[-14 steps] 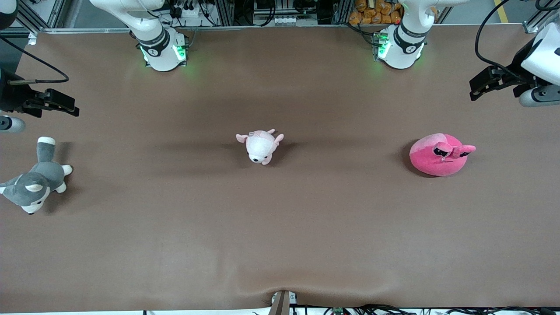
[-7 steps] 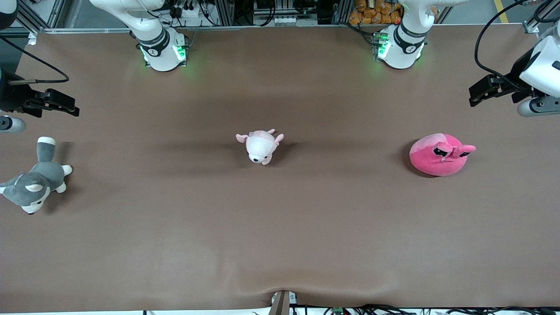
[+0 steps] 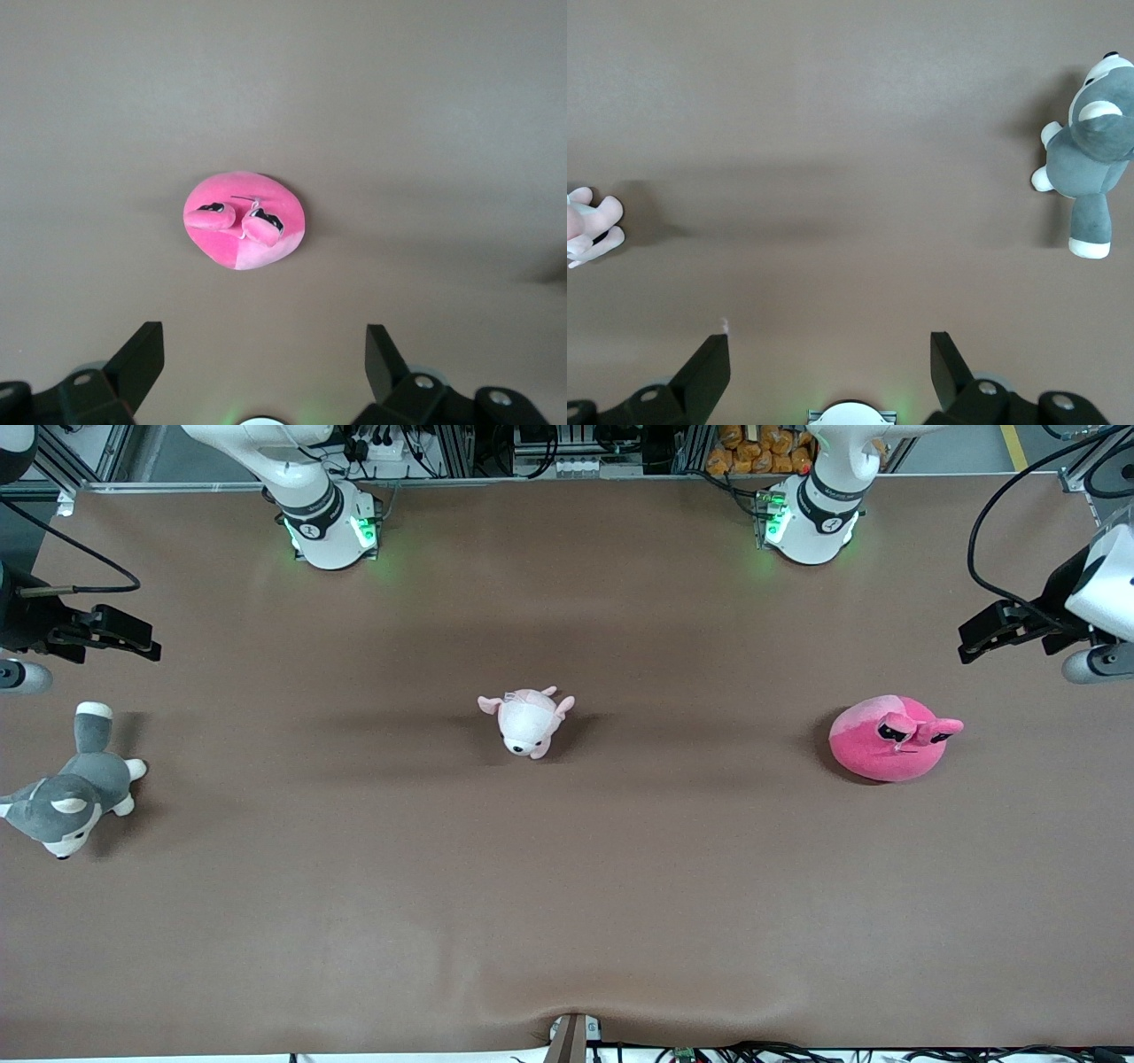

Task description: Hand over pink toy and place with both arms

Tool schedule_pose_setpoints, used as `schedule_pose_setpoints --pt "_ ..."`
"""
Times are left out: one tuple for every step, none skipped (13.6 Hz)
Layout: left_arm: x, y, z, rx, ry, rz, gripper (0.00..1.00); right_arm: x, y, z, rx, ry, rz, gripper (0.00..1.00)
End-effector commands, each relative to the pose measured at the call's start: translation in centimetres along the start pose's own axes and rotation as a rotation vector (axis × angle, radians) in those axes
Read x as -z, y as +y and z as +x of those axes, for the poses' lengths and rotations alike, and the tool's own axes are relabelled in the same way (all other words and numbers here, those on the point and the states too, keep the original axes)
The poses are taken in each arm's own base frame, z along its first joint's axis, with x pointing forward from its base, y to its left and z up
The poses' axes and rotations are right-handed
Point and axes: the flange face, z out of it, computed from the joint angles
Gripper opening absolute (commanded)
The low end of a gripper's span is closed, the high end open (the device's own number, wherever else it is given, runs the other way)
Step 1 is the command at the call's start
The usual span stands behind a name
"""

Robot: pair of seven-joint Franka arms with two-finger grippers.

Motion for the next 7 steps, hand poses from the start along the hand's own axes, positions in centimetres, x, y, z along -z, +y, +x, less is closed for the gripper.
schedule_pose_setpoints --pt "0.0 0.9 -0.6 -0.004 -0.005 -0.022 1.00 0.3 -0.1 -0.1 0.005 0.007 -0.014 1.00" --pt "-0.1 0.8 -0.5 0.014 -0.007 -0.022 1.00 0.4 0.0 -0.1 0.002 0.009 -0.014 1.00" --pt "-0.6 0.6 -0.6 0.019 -0.024 -0.019 1.00 0.4 -0.1 -0.1 0.005 0.009 -0.014 1.00" --pt "-0.9 0.3 -0.7 0.025 -0.043 -0.015 1.00 0.3 -0.2 0.0 0.005 0.007 -0.015 1.00" --pt "-0.9 0.3 -0.5 0.025 -0.042 -0.016 1.00 0.3 -0.2 0.0 0.005 0.009 -0.015 1.00" --pt "-0.2 0.6 -0.8 0.025 -0.030 -0.017 1.00 0.3 -0.2 0.0 0.005 0.009 -0.015 1.00" --pt "0.4 0.7 -1.1 0.041 -0.022 -0.017 1.00 0.0 -0.2 0.2 0.005 0.003 -0.014 1.00"
